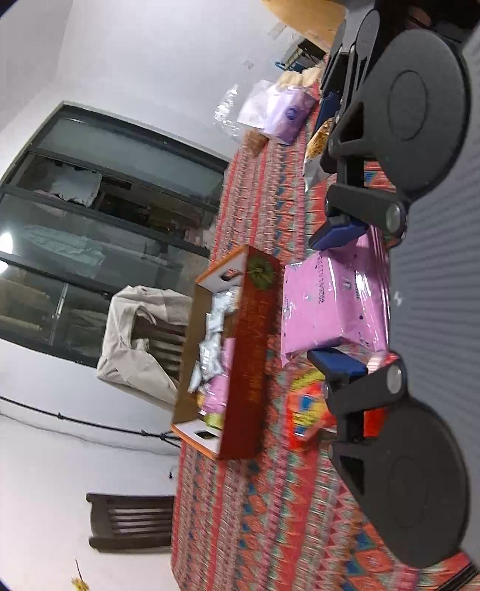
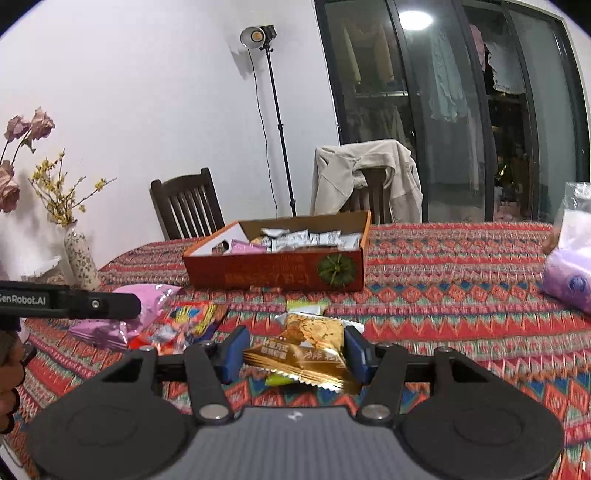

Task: Organize snacks
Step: 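Carry both packets into the cardboard box and open both tools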

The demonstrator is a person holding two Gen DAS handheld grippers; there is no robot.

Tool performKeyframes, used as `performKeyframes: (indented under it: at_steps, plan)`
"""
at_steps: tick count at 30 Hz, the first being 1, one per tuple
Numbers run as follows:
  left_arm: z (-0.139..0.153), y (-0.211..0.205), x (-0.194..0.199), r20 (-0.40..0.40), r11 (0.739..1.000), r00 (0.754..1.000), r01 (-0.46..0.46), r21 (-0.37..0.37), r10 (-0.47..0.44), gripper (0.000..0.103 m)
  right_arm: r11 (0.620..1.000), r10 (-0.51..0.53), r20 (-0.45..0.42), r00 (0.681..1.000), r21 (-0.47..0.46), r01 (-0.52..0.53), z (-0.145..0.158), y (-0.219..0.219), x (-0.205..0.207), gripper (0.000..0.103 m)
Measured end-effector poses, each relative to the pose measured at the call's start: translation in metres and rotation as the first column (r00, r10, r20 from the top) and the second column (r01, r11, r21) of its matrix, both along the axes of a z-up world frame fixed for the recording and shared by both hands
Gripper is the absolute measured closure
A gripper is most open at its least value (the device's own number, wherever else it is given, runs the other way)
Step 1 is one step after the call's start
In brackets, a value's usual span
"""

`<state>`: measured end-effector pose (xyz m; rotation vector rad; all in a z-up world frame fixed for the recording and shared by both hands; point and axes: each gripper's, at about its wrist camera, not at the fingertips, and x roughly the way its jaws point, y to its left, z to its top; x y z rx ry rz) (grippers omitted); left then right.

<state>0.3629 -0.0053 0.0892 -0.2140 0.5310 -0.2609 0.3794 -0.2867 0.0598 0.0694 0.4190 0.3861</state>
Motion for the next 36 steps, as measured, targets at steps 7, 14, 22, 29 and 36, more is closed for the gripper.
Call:
performKeyframes:
  at_steps: [7, 14, 22, 29, 36]
  plan:
    - [0.037, 0.016, 0.105, 0.035, 1.0, 0.999, -0.009, 0.002, 0.009, 0.044, 0.998, 0.066, 0.028, 0.997, -0.007, -0.066, 0.038, 0.016, 0.118, 0.048]
    - [0.037, 0.021, 0.215, -0.03, 1.0, 1.0, -0.006, -0.019, 0.005, 0.044, 0.991, 0.061, -0.099, 0.993, -0.11, -0.072, 0.026, 0.055, 0.266, 0.048]
    - [-0.003, -0.022, 0.33, -0.101, 0.998, 0.995, 0.025, 0.06, -0.019, 0.044, 0.963, 0.022, -0.148, 0.989, -0.264, -0.061, -0.019, 0.087, 0.334, 0.048]
    - [-0.054, -0.051, 0.376, -0.223, 0.993, 0.971, 0.1, 0.057, -0.085, 0.043, 0.934, 0.03, -0.107, 0.994, -0.351, -0.066, -0.043, 0.094, 0.333, 0.043]
    - [-0.054, -0.047, 0.379, -0.273, 0.993, 0.958, 0.108, 0.045, -0.092, 0.028, 0.94, 0.047, -0.063, 0.997, -0.335, -0.065, -0.014, 0.075, 0.306, 0.029]
